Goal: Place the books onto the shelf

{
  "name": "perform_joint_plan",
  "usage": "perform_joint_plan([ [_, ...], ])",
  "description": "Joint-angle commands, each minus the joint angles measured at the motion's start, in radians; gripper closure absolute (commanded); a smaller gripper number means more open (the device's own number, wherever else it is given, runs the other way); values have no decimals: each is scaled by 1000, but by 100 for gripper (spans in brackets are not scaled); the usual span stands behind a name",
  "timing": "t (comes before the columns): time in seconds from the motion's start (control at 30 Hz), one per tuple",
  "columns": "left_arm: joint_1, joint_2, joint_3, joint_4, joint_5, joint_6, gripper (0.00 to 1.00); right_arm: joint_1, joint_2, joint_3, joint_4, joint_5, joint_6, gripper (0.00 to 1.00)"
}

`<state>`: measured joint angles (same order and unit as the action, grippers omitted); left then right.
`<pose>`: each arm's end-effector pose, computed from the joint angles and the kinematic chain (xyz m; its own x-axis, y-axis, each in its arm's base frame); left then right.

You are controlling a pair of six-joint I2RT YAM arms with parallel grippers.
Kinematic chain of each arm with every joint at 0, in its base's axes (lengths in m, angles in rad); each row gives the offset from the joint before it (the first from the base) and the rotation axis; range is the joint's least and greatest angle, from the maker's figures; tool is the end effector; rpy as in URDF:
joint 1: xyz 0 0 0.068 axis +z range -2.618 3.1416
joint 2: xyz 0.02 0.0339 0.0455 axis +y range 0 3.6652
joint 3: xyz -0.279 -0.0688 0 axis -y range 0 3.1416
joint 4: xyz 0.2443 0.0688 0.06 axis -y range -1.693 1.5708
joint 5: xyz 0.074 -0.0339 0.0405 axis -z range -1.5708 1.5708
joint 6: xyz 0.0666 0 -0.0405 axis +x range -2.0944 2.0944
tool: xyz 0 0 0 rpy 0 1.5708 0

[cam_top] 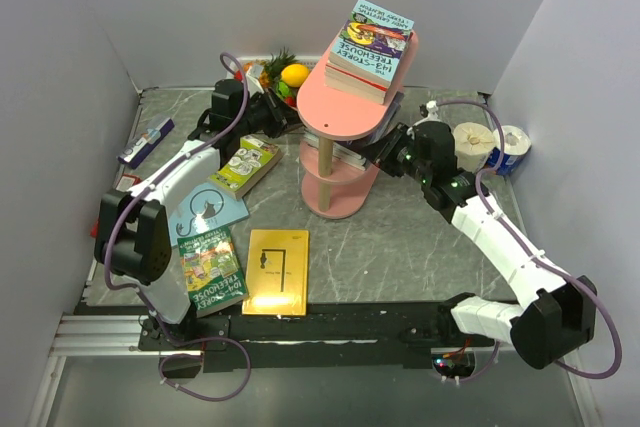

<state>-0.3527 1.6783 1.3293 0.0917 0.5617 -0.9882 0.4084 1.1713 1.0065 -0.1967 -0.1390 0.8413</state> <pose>0.3876 -0.1805 0.3306 -0.7792 -0.4663 -0.4189 0.2274 0.4125 -0.8821 0.2654 0.1249 0.3401 -0.5982 0.5456 -0.5869 -0.0994 0.6762 0.7300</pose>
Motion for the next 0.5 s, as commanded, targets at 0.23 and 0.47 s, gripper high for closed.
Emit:
perform_joint_plan([
  [0.23, -75, -54, -15, 33, 109, -10, 90, 41, -36, -39, 11, -48, -2, 76],
  [0.47, -77, -52, 1, 16, 107, 0, 89, 40, -30, -34, 6, -47, -7, 75],
])
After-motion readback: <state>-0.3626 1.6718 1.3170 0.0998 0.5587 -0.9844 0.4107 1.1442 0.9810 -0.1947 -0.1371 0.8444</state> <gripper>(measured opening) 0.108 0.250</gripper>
